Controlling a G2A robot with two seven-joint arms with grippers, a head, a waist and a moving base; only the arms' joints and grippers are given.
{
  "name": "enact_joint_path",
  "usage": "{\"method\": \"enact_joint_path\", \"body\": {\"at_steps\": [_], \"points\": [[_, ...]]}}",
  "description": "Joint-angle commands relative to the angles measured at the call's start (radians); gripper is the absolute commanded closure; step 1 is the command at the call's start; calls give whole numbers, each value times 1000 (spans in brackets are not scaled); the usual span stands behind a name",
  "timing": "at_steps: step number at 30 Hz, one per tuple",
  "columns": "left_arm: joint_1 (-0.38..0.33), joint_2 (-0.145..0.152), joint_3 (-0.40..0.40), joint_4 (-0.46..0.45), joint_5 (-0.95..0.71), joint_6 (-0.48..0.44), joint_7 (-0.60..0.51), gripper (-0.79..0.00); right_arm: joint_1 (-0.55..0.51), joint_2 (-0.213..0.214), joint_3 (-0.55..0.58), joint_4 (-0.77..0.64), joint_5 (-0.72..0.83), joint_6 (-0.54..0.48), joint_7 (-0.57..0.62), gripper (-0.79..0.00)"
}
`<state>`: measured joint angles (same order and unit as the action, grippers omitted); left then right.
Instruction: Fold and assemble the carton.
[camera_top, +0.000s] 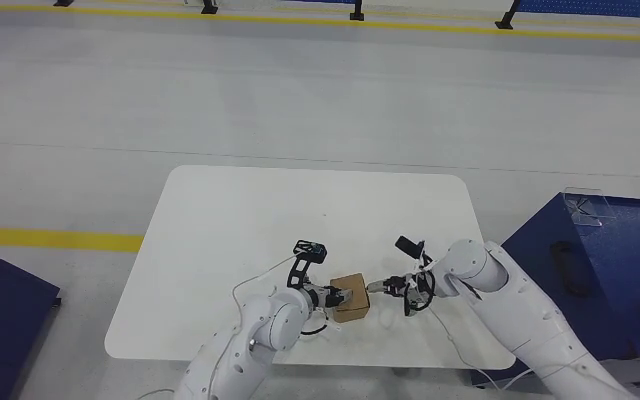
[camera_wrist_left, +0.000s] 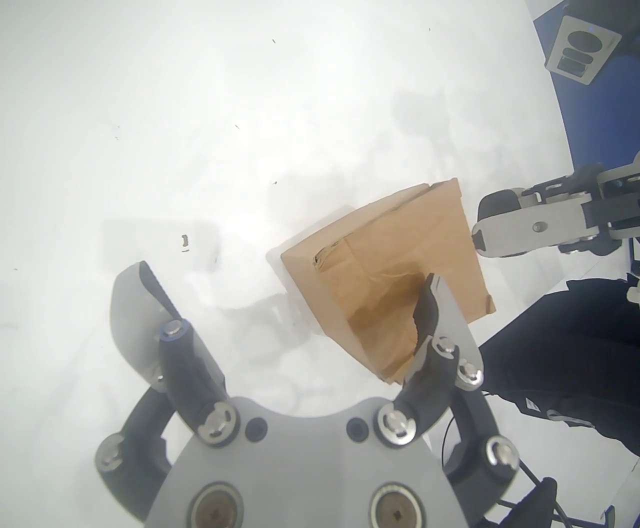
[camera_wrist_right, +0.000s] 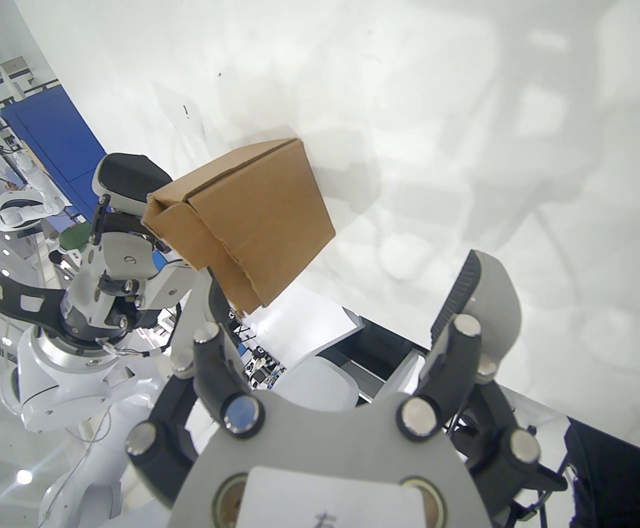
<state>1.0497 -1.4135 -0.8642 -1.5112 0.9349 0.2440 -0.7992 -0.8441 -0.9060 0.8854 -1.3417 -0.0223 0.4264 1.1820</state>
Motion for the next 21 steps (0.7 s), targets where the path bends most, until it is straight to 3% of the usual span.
{"method": "enact_joint_path", "body": {"at_steps": [1,12,21], "points": [[0,-1,-1,1,2,2,-2,-785,4,-1,0,3,-1,5,1,-785],[10,-3,-14,-13,7,7,-15,-785,-5,-8,-18,-35,-13,24,-7,-785],[75,13,-72,-123,30,-18,22,-785,14,-28,-60,-6,-38,68,-41,-785]]}}
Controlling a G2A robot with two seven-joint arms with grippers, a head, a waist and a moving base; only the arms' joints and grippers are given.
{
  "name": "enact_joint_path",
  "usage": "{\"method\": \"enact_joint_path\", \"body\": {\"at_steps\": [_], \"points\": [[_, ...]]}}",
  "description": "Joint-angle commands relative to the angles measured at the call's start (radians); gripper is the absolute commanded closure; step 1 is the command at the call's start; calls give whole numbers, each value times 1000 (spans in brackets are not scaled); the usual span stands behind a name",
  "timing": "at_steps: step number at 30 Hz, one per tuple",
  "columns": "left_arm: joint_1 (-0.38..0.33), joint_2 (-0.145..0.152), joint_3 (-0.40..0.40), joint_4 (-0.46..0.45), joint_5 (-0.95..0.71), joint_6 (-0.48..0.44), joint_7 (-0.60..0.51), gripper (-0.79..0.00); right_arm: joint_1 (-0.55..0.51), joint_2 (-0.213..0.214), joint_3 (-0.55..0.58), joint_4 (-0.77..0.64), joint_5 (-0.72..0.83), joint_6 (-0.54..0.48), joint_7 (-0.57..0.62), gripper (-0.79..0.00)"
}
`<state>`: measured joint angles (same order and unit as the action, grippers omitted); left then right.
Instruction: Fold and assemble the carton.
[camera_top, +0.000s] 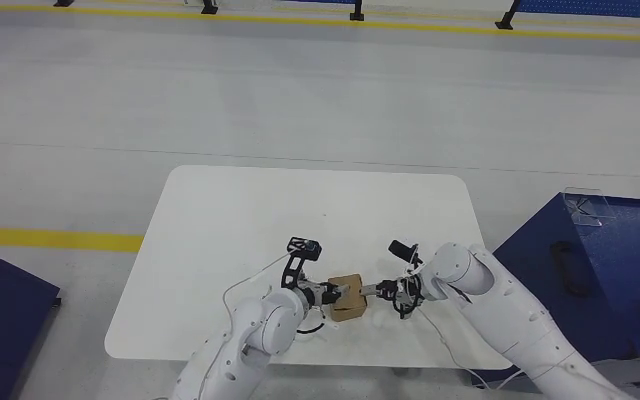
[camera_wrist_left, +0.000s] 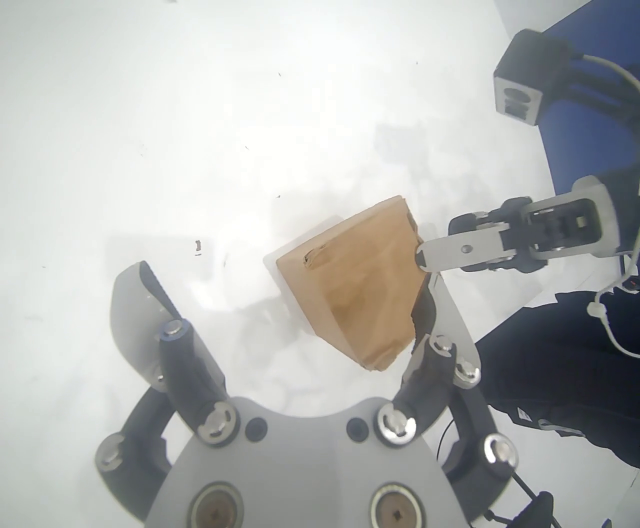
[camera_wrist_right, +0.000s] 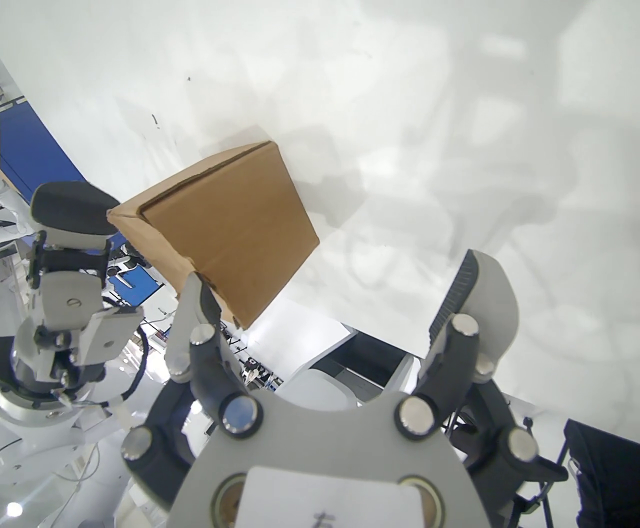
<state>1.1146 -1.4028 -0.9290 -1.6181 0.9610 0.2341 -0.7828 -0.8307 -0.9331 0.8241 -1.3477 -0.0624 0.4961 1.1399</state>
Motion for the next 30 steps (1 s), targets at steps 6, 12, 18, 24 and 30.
{"method": "enact_joint_path", "body": {"at_steps": [6,12,18,24,30], "points": [[59,14,-35,-91,31,-98,98,-785,-9,2,22,-25,23,14,3,-785],[66,16,-37,-103,35,-118,116,-785,-10,2,26,-28,28,15,0,-785],[66,16,-37,-103,35,-118,116,-785,-10,2,26,-28,28,15,0,-785],[72,17,-36,-117,-12,-208,140,-785,-16,2,29,-31,35,9,-12,-785],[70,65,-126,-104,45,-796,202,-785,-79,24,153,-88,123,29,-91,-785]]}}
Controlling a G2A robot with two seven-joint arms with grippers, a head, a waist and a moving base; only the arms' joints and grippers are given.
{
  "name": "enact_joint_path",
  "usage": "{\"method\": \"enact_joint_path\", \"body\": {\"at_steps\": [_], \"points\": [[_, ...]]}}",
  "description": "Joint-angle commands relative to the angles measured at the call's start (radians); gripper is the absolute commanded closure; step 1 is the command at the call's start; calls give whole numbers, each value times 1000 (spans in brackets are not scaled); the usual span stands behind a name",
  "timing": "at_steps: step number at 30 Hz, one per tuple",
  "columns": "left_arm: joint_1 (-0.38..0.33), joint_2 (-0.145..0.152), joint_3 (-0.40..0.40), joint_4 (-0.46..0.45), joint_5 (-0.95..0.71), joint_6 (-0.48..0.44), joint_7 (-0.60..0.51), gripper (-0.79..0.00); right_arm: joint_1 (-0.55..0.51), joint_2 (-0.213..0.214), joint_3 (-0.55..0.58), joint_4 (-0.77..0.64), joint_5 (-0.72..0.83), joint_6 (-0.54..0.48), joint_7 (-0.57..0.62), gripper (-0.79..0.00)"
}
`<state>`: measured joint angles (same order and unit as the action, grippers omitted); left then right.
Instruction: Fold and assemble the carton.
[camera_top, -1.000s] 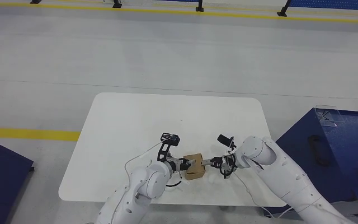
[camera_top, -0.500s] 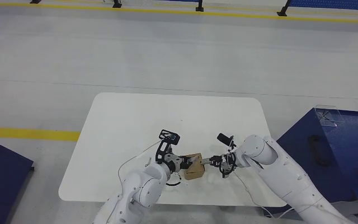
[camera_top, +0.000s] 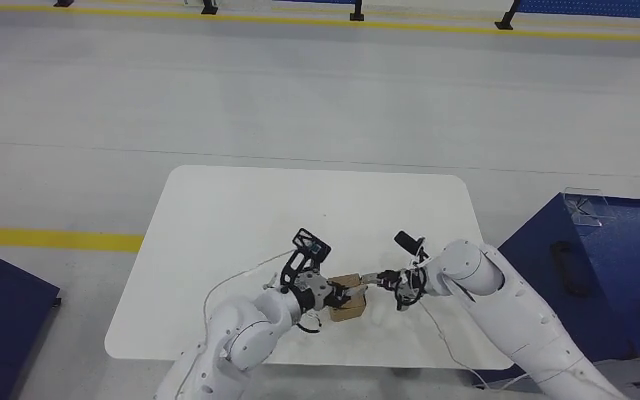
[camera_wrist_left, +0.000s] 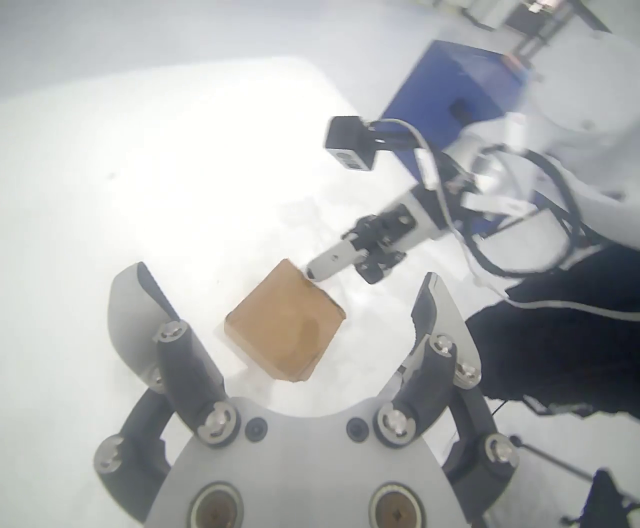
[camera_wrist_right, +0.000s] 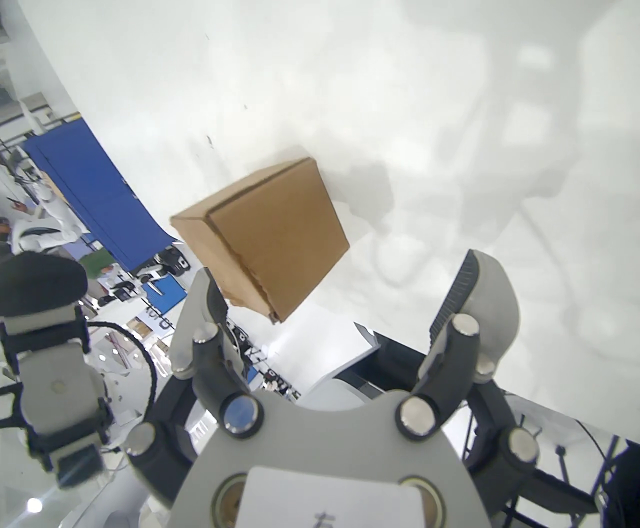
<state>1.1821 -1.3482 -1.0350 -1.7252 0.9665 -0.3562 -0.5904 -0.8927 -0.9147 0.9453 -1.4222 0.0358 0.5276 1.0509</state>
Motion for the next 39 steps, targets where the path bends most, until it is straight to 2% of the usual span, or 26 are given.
{"method": "enact_joint_path", "body": {"at_steps": [1,3,5,7,9,13,16,19,30,39], "points": [[7,18,-32,11,55,-290,22,-785,-35,12,58,-27,39,-6,-12,-785],[4,31,-54,44,48,-433,28,-785,-75,22,97,-57,56,-5,-31,-785],[-6,40,-64,75,61,-534,53,-785,-109,28,127,-81,71,2,-64,-785],[-21,44,-52,122,100,-603,77,-785,-133,29,137,-93,74,14,-93,-785],[-46,42,-33,174,135,-623,106,-785,-140,27,141,-86,80,46,-137,-785],[-96,33,-4,278,197,-579,216,-785,-121,12,111,-59,77,115,-213,-785],[-121,27,25,335,295,-519,297,-785,-100,1,81,-31,79,130,-224,-785],[-146,23,48,392,334,-508,359,-785,-76,-9,47,-4,64,144,-224,-785],[-221,6,109,531,345,-477,407,-785,-10,-42,-54,42,35,134,-192,-785],[-237,4,133,560,376,-462,454,-785,30,-69,-113,63,28,131,-176,-785]]}}
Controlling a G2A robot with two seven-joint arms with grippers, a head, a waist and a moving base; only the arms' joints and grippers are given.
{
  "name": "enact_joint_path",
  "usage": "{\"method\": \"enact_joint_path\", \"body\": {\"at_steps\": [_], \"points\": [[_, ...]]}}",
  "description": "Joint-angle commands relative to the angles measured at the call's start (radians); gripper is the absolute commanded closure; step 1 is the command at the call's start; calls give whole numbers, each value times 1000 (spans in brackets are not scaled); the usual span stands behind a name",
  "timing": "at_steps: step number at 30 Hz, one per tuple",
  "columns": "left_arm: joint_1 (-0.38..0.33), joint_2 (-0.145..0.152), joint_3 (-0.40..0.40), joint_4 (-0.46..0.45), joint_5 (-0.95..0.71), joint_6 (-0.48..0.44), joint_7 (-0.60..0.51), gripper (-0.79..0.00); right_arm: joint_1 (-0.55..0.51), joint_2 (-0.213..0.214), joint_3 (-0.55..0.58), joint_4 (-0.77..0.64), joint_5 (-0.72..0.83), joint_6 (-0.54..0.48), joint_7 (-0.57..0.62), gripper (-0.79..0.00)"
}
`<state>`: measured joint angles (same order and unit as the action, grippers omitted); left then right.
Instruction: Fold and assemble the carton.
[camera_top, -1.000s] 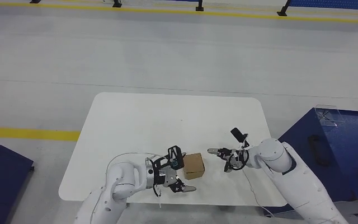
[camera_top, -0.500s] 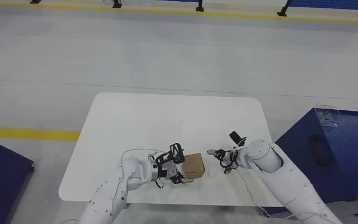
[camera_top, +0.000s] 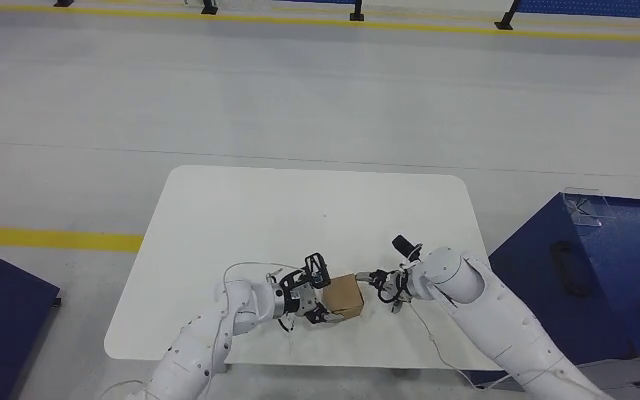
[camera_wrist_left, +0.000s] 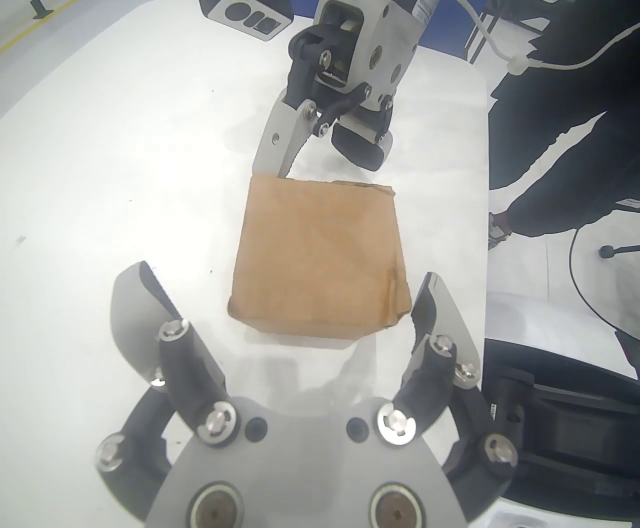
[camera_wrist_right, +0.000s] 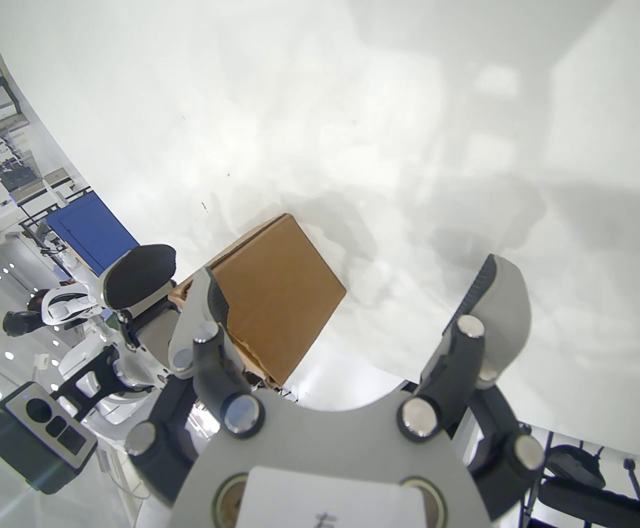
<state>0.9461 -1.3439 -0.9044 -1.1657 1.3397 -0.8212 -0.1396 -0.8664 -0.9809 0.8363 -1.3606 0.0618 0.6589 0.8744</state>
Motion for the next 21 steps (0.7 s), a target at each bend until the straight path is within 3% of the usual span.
{"method": "enact_joint_path", "body": {"at_steps": [1,15,21], "points": [[-3,0,4,2,5,6,5,-785,7,-5,-9,4,3,-3,3,-785],[24,12,0,-15,45,21,66,-785,37,-28,-28,50,11,-9,-3,-785],[36,19,-5,-33,59,19,78,-717,43,-35,-27,53,16,-7,-10,-785]]}}
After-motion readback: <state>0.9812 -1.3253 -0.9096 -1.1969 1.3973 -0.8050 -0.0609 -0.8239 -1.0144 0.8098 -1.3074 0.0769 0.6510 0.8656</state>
